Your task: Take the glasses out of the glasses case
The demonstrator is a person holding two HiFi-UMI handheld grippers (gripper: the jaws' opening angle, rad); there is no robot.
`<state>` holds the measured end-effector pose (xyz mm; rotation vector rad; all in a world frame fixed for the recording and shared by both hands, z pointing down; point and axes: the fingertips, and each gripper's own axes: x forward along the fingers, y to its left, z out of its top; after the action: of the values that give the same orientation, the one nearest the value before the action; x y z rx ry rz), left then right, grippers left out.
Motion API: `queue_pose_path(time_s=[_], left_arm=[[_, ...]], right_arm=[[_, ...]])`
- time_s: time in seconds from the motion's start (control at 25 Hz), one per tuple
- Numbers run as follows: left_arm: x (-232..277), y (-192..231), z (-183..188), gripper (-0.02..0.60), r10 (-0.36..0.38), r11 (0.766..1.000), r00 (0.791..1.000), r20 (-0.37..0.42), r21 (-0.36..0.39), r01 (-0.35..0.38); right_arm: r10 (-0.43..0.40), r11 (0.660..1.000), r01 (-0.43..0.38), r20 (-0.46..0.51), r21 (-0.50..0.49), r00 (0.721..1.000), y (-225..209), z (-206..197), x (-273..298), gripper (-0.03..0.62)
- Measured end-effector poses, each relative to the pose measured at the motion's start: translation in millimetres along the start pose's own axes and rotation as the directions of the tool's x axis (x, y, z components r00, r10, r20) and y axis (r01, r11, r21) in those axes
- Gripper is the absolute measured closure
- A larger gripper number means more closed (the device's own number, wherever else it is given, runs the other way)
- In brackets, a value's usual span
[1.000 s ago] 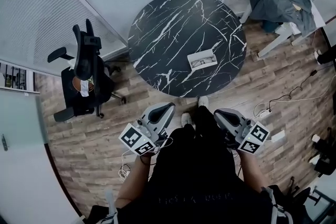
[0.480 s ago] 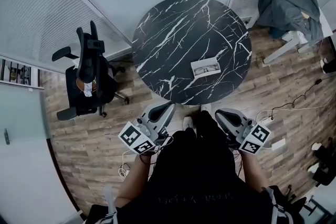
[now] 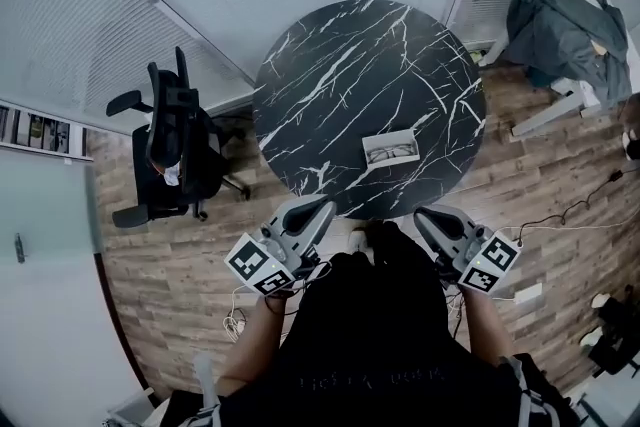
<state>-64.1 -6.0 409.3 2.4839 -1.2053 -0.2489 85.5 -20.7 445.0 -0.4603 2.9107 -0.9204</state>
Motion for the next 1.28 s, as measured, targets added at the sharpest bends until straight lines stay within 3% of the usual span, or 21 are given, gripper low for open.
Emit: queue_pose_path(time_s=[0.48,0.84,1.28], left_arm=[[48.6,18.4,-0.7,0.561,0.100,0.995,0.995,0.006,-0.008,-0.100],[48.0,33.2,-2.8,0.561,0.162,0.986,0.987,0.008,-0.031,-0.162],[46.4,59.3,-9.1,0.561,0.162,0.986,0.987,-0.017,-0.029,-0.162]], right_arm=[[-0.014,1.000,0.013,-0.118,-0.004,0.993,-82.9,7.8,12.4,0.560],[-0.009,0.995,-0.011,-0.206,-0.097,0.978,-106.7,9.5,32.0,0.560],[-0.129,0.958,0.008,-0.409,-0.286,0.903,-142.3,-32.4,59.2,0.560]])
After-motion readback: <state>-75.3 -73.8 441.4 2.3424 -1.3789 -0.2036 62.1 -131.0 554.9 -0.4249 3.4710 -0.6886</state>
